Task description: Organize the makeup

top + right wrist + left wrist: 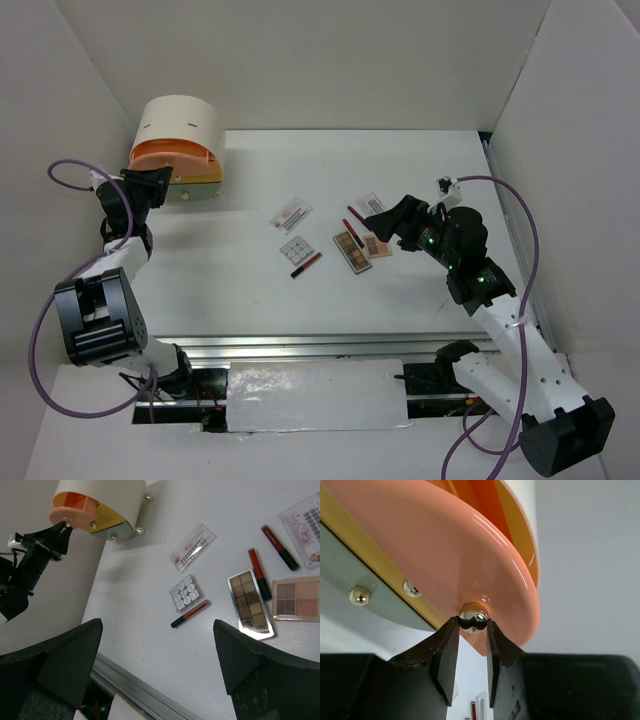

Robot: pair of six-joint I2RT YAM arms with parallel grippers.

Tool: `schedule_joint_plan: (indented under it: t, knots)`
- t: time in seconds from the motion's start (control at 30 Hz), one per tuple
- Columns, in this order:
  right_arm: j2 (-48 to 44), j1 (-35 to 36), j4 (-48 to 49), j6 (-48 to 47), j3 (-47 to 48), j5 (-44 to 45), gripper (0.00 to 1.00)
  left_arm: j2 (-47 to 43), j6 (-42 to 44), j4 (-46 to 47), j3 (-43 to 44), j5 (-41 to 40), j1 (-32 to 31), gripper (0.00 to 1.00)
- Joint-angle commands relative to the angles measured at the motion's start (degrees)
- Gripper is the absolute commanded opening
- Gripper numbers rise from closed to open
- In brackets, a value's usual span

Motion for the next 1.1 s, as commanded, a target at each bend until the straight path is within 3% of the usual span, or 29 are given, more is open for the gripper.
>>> schedule_joint_plan:
  t: [0.0, 0.5, 0.7, 0.83, 0.87, 1.07]
  knots:
    - [-0.56, 0.15, 2.48, -0.51, -0.46, -0.83, 1.0, -4.16, 1.72, -0.66, -3.42, -0.84, 0.13, 0.29]
    - [-1.0, 0.15, 2.75, 0.1, -1.08, -1.97, 1.0, -13.13, 4.1, -5.06, -10.45, -1.81, 1.1, 0.35]
    - [-1.26, 0.15, 2.57, 0.28, -1.43, -2.15, 1.0, -12.61, 4.71, -5.24, -10.29, -0.58, 1.36, 0.52]
    - [-1.08, 0.15, 2.57, 0.19, -1.43, -2.15, 1.0, -13.22, 4.62, -6.11, -10.29, -1.01, 1.36, 0.85]
    - [-1.0, 0.15, 2.57, 0.1, -1.34, -2.23, 1.0, -13.4, 4.71, -6.55, -10.02, -1.36, 1.28, 0.98]
    - [0.05, 0.15, 2.66, -0.16, -1.17, -2.15, 1.0, -17.52, 6.55, -11.47, -9.76, -1.98, 1.36, 0.99]
